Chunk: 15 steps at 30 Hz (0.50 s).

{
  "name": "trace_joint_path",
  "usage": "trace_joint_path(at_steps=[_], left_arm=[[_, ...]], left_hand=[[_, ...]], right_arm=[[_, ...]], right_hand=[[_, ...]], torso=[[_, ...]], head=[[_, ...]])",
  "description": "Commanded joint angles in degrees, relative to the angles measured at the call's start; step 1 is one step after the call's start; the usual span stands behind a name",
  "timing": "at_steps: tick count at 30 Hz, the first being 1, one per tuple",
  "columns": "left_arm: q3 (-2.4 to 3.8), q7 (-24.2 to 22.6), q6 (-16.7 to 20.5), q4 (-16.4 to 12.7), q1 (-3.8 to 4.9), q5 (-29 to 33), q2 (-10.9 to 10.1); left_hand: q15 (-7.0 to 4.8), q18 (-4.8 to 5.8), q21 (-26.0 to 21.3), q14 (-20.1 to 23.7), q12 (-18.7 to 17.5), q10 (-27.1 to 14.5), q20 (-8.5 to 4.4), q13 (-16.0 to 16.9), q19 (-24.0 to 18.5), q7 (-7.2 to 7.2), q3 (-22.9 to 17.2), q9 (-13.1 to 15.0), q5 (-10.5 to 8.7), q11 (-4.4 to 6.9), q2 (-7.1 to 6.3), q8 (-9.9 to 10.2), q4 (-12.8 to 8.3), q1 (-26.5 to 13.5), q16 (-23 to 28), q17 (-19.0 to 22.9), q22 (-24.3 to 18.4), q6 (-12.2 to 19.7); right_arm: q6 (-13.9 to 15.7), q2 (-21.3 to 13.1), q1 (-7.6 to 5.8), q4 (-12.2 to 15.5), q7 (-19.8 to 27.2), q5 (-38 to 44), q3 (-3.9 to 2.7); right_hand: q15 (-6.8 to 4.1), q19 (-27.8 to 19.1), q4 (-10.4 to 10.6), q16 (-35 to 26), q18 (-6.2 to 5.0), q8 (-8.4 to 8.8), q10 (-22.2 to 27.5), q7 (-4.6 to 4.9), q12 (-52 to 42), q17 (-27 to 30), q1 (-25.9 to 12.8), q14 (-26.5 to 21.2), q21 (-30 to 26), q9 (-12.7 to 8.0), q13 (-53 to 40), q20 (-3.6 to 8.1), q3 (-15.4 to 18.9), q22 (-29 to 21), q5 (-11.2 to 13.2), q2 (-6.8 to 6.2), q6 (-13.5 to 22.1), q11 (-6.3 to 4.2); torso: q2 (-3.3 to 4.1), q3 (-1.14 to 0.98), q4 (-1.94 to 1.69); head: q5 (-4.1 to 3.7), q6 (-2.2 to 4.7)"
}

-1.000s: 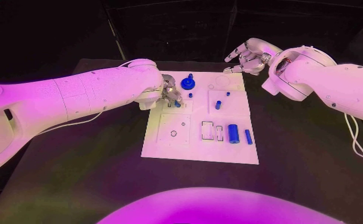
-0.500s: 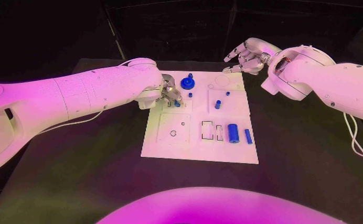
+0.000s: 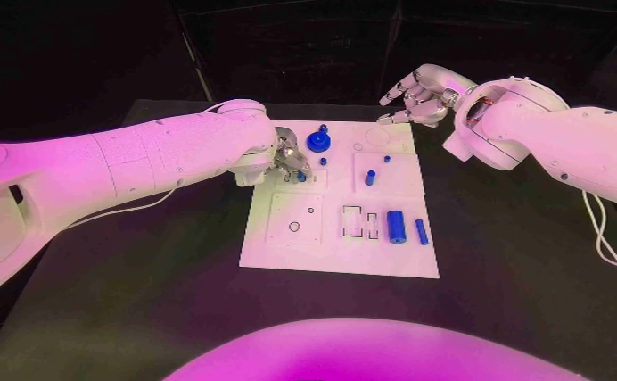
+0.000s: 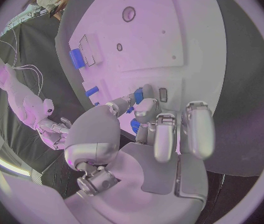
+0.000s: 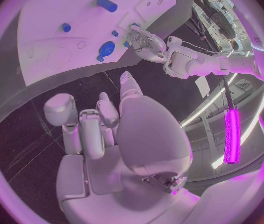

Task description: Assemble the parts on the task board

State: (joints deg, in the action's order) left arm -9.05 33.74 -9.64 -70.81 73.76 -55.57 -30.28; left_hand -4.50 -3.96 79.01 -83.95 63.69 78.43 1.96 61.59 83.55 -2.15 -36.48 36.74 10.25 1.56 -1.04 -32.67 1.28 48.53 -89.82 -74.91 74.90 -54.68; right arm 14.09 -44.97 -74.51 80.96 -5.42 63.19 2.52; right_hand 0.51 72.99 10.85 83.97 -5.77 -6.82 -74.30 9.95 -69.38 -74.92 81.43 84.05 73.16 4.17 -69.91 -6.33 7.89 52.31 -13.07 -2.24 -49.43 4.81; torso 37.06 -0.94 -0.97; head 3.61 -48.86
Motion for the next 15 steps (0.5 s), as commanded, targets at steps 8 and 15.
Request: trace_joint_path(at_steps=[8, 15], left_arm=[[0.0, 0.3, -0.6, 0.3, 0.05, 0.3, 0.2], [0.0, 0.3, -0.6, 0.5, 0.07, 0.3, 0.2]], left_hand=[[-0.36, 0.44, -0.2, -6.1, 0.2, 0.2, -0.44, -0.1, -0.1, -0.1, 1.4, -0.3, -0.3, 0.2, 0.38, 0.5, 0.8, -1.2, -0.2, -15.1, 0.8, -0.6], [-0.29, 0.47, -0.2, -6.1, 0.0, 0.3, -0.4, -0.2, 0.0, -0.16, 4.5, -0.5, -0.68, 0.14, -0.7, 0.7, 2.2, -3.0, -0.2, -15.1, 0.9, -1.2]], right_arm=[[-0.3, 0.1, -0.11, 0.0, 0.4, -0.1, -0.04], [-0.5, 0.1, -0.11, 0.0, 0.6, -0.2, -0.04]], right_hand=[[-0.34, -0.4, 0.0, -0.2, -1.17, -0.2, 0.0, -0.16, -0.2, -4.6, -0.2, 3.5, -0.4, 0.1, 0.0, 0.11, 0.3, 0.0, -0.2, 0.46, -0.3, -0.1], [-0.33, -0.4, 0.8, -0.3, -1.18, -0.34, 0.1, -0.14, -0.1, -4.5, -0.9, 3.5, -0.6, 0.0, 0.2, 0.12, 1.3, -0.2, 0.4, 0.25, -0.2, -0.06]], torso=[[0.01, 0.01, -0.01], [0.0, 0.02, 0.0]], head=[[-0.08, -0.07], [-0.16, -0.13]])
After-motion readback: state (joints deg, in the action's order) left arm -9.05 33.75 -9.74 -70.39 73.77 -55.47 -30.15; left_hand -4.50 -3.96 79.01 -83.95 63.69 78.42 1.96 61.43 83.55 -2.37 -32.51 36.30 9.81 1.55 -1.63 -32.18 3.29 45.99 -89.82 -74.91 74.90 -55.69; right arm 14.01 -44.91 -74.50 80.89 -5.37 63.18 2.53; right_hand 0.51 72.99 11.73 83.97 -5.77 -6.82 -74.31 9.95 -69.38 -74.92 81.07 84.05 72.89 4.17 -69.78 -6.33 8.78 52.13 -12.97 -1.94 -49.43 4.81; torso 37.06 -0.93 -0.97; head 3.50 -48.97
